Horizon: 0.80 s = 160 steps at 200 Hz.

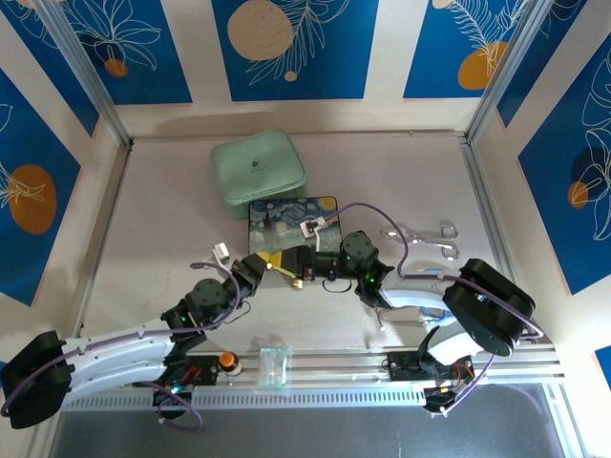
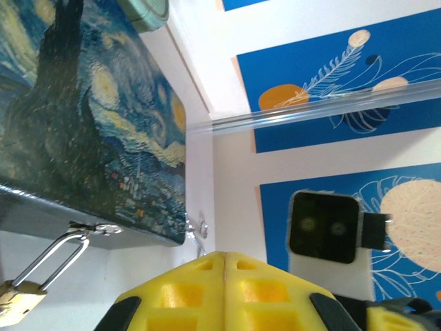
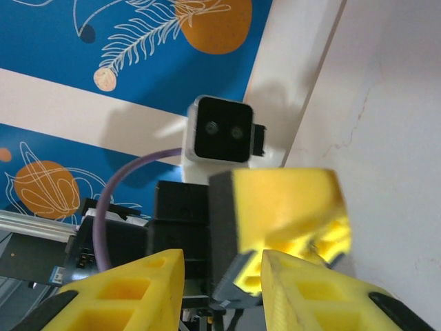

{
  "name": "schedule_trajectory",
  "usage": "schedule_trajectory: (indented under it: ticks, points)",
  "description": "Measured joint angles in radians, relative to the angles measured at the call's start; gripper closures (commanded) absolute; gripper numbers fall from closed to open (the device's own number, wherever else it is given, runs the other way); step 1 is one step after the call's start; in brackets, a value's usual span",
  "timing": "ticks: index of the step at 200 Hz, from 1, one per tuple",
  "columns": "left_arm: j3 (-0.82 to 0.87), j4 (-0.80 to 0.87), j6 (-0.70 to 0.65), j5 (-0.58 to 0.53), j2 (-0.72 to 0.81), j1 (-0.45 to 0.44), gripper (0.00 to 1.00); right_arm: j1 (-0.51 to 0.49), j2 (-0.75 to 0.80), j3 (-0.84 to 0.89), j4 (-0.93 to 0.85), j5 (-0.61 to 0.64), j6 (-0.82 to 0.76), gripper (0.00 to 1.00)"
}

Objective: Unlock the padlock with the key

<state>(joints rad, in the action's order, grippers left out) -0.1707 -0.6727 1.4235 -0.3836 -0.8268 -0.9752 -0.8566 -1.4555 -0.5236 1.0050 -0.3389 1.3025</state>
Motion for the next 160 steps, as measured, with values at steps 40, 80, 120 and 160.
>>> schedule_trajectory:
  ticks: [40, 80, 120, 160]
  points:
    - [0.0, -0.002, -0.018, -0.022, 0.059, 0.0, 1.0, 0.002, 0.029, 0.007, -0.061, 0.049, -0.02, 0.63]
    - [-0.001, -0.031, -0.027, -0.021, 0.043, 0.0, 1.0, -0.003, 0.039, 0.006, -0.097, 0.051, -0.037, 0.66]
    - [-0.02, -0.052, -0.058, -0.013, 0.027, 0.0, 1.0, -0.023, -0.013, -0.009, -0.039, 0.047, -0.011, 0.73]
    - [-0.02, -0.063, -0.064, -0.013, 0.025, 0.0, 1.0, -0.028, -0.015, -0.01, -0.004, 0.047, 0.006, 0.81]
